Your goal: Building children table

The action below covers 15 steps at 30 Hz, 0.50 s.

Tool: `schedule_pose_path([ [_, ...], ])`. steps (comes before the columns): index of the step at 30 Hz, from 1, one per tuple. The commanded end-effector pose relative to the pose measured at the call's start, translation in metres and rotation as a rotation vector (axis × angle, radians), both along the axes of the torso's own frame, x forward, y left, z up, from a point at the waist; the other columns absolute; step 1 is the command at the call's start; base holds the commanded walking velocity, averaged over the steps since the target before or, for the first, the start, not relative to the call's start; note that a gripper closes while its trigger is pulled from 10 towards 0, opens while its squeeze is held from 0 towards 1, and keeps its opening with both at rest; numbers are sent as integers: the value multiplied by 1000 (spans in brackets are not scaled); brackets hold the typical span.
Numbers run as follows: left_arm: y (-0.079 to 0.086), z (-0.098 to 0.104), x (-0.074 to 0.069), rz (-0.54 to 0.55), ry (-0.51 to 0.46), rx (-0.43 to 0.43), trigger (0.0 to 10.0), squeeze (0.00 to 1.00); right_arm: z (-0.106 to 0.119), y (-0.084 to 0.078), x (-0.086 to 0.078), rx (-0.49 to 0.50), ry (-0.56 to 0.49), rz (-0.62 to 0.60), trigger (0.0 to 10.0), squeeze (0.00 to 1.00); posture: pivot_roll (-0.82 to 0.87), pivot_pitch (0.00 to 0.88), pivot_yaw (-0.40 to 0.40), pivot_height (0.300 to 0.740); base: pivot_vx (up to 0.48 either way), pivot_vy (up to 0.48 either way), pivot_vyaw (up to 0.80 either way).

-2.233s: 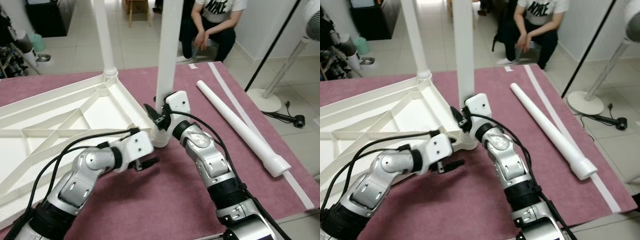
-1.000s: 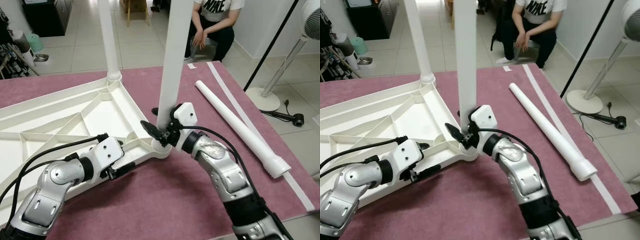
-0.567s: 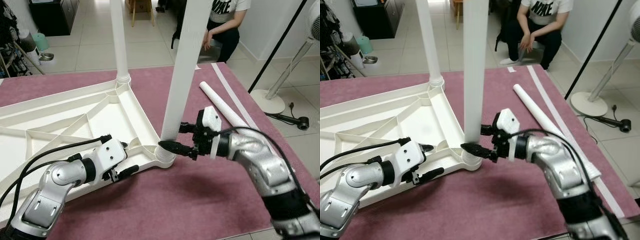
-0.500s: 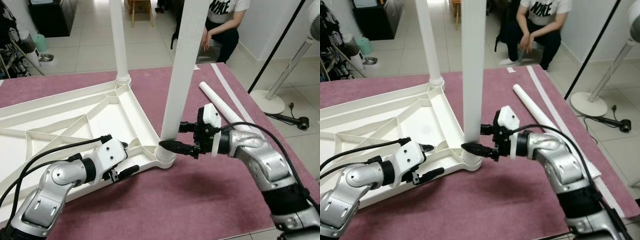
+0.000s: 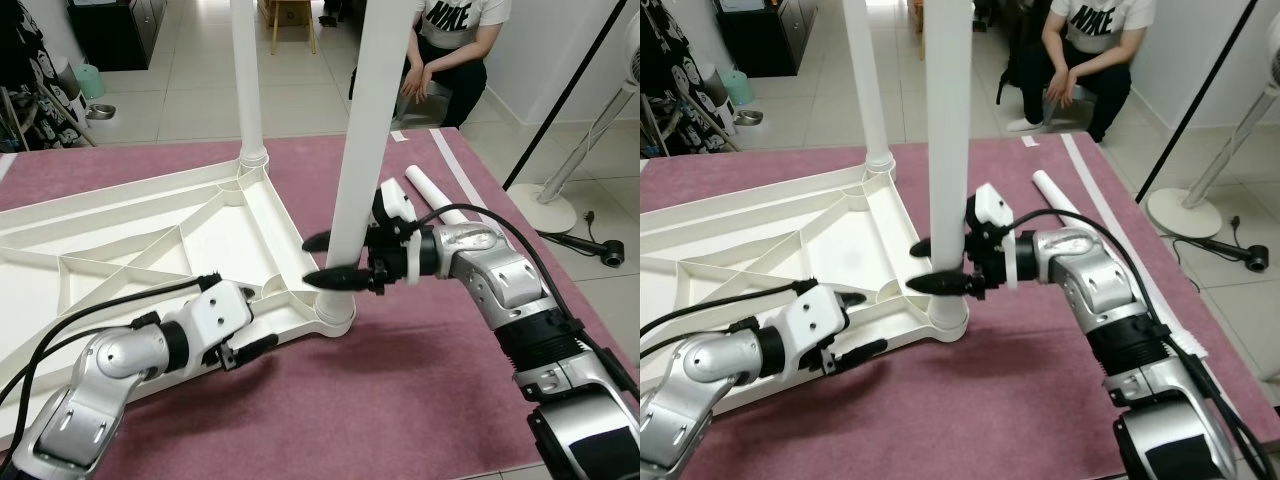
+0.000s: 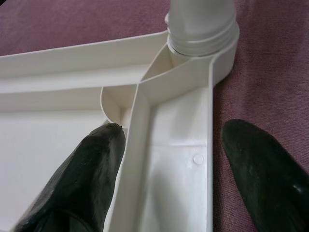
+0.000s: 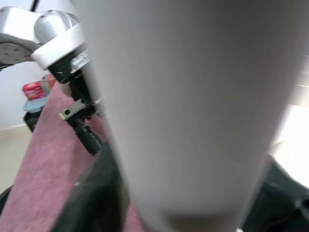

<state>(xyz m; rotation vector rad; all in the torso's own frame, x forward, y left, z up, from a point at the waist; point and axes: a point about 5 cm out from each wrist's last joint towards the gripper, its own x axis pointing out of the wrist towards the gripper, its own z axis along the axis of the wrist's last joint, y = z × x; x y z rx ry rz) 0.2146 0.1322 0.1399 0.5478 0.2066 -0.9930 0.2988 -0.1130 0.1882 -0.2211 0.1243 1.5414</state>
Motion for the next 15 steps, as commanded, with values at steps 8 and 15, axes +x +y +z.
schedule_pose_path([
  [8,-14,-5,4,-18,7,-13,10000,0,-19,4,10,-77,-41,-128,0,0,126,0,5,740,0,0,0],
  [15,-15,-6,7,-17,8,-8,10000,0,-36,17,34,-101,-104,-531,0,0,118,0,16,740,0,0,0],
])
